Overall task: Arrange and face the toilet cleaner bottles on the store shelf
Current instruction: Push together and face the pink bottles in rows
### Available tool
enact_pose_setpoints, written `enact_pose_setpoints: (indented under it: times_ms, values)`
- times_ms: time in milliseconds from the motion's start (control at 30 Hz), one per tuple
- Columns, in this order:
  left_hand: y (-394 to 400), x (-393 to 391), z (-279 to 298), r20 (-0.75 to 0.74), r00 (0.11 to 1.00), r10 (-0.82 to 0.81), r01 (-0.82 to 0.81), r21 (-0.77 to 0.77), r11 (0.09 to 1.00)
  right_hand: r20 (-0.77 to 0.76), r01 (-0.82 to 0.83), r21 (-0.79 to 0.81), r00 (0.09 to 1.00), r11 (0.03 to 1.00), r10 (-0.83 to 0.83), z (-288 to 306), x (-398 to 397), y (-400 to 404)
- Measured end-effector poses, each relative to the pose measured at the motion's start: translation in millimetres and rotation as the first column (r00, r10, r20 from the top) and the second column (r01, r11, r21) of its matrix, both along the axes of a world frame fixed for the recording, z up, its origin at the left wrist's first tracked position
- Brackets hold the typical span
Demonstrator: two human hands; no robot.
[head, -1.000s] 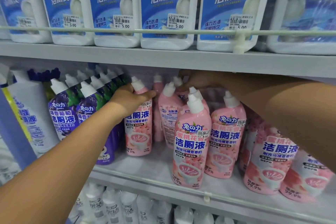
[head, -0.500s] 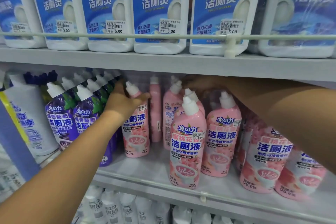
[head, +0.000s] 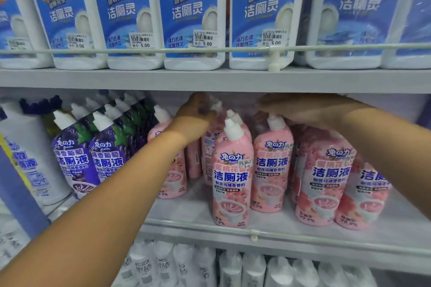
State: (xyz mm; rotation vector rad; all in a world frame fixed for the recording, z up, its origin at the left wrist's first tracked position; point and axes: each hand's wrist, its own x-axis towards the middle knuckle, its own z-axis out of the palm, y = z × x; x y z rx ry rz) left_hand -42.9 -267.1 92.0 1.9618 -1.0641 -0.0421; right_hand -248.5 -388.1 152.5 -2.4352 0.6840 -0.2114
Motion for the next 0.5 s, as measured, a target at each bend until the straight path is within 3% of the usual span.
enact_pose_setpoints:
  times_ms: [67,133,200,333,500]
  values:
    - [-5,3,1,-0.061,0.997,-0.050,0.059,0.159,0.986,0.046,0.071,-0.068,0.997,0.995,-0.068,-4,-6,3]
    - [-5,-2,0,-0.056,0.997,-0.050,0.061,0.208,0.976,0.072,0.173,-0.133,0.984,0.976,-0.164,-21,-16,10]
    - [-7,-8,-2,-0.016,0.997,-0.081,0.083,0.214,0.973,0.164,0.238,-0.098,0.962,0.966,-0.220,-42,-21,17]
    - [-3,-20,-7,-0.018,0.999,-0.043,0.045,0.133,0.990,0.331,0.302,0.113,0.887,0.947,-0.322,-76,-23,19]
    - [7,-21,-23,0.084,0.983,0.161,-0.156,-0.059,0.986,0.375,0.345,0.101,0.856,0.933,-0.357,-96,-14,17]
